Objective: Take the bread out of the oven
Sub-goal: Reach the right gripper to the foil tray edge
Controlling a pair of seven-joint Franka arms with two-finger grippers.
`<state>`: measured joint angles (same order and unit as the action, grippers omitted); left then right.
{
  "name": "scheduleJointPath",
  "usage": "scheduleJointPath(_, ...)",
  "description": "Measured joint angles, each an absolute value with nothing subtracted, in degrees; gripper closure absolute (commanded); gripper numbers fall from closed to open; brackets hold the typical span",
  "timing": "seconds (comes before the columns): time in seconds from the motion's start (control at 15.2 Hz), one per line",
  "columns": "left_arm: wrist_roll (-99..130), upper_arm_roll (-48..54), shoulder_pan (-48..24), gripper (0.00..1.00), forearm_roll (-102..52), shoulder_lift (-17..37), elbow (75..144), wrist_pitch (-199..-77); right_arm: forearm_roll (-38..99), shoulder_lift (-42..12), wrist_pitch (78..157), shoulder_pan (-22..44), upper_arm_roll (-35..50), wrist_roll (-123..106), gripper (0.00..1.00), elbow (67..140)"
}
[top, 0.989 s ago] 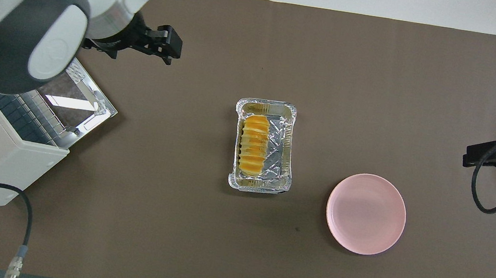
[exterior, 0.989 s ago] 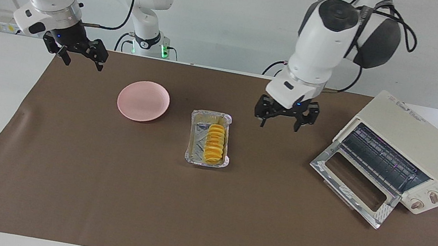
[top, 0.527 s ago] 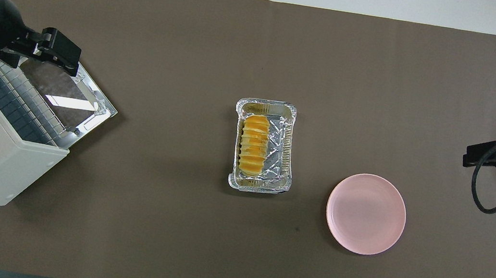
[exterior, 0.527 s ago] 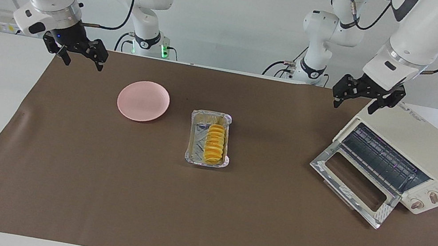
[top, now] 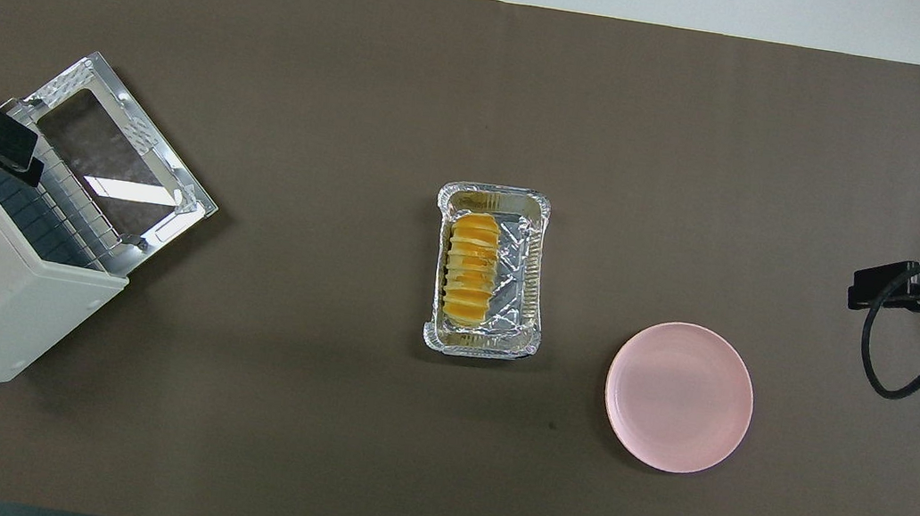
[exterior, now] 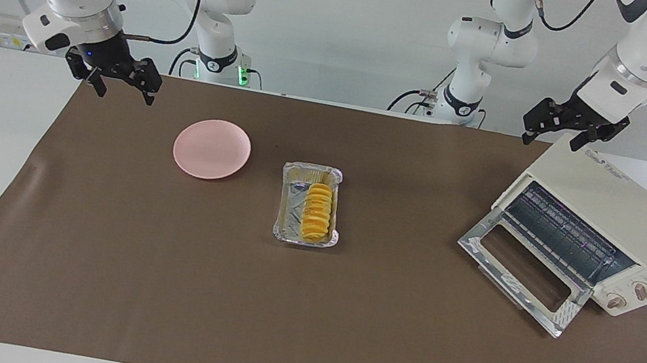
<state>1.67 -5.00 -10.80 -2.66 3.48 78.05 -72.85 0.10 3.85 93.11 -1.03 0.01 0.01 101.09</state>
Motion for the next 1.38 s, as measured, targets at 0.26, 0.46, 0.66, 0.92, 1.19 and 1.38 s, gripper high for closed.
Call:
scheduleJointPath(0.26,-0.2,-2.4,-8.8,0.00,-2.7,1.5,79.3,-71.2,2.9,5.7,96.7,0.2,0.2,0.6,0.00,106.4)
scheduleJointPath(0.46,-0.2,-1.5,-8.0,0.00,-2.7,0.3,81.3,-71.2,3.3,6.8,102.0,6.4,0.5,5.9,0.00,112.3)
scheduleJointPath(0.66,-0.3,-1.7,-7.6,0.00,-2.7,-0.2,81.5,-71.5,3.3,5.6,108.5,12.4,0.8,8.5,0.00,115.7)
scheduleJointPath(0.92,-0.6,-1.7,-6.9,0.00,-2.7,-0.3,81.6,-73.5,3.3,-0.1,120.4,17.2,0.9,12.4,0.00,116.9)
scheduleJointPath(1.19,-0.8,-1.4,-6.5,0.00,-2.2,-0.1,82.2,-74.3,3.3,-5.9,126.3,20.7,0.9,16.8,0.00,116.9)
scheduleJointPath(1.38,-0.8,-1.2,-6.5,0.00,-2.2,0.7,83.6,-76.2,3.3,-8.4,128.9,22.9,0.8,20.8,0.00,116.9)
